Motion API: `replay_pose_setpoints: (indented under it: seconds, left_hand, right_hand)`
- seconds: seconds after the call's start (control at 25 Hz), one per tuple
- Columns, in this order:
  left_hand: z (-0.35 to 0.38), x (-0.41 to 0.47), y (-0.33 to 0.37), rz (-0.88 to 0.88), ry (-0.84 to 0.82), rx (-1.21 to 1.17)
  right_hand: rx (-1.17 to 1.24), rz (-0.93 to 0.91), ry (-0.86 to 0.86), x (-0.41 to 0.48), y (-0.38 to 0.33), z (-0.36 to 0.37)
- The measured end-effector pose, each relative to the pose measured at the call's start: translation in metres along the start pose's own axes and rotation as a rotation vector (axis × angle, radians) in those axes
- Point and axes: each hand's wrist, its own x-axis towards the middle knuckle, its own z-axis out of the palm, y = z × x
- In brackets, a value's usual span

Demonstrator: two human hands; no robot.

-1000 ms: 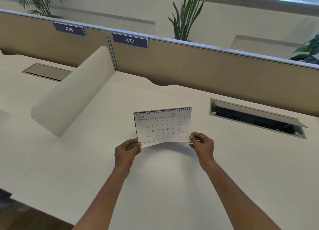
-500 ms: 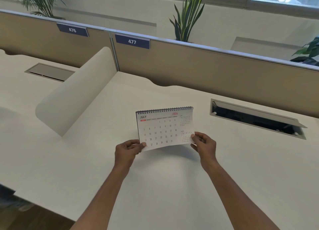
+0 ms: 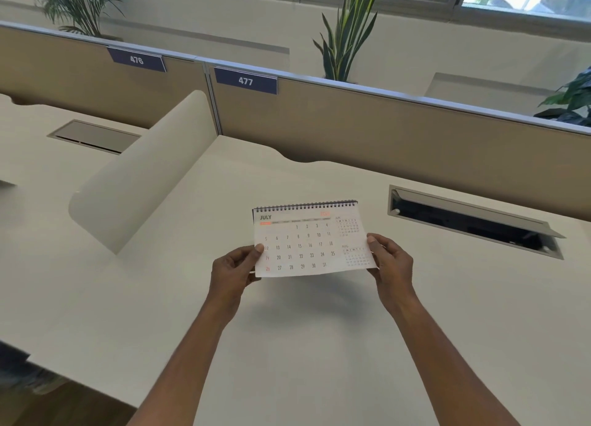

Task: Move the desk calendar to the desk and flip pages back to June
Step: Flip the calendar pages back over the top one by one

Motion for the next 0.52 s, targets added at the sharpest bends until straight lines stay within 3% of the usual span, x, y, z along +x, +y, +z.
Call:
replay_pose_setpoints:
  seconds: [0.24, 0.4, 0.52]
  left_hand:
    - [-0.004, 0.002, 0.021, 0.111, -0.005, -0.105]
    - [-0.004, 0.008, 0.036, 0.26, -0.079, -0.011]
    - [0.002, 0.014, 0.054, 0.374, -0.047, 0.042]
  right_hand:
    - [0.058, -0.005, -0.088, -0.002, -0.031, 0.005]
    - [0.116, -0.006, -0.103, 0.004, -0.046, 0.012]
    - [0.129, -0.023, -0.113, 0.009, -0.057, 0.018]
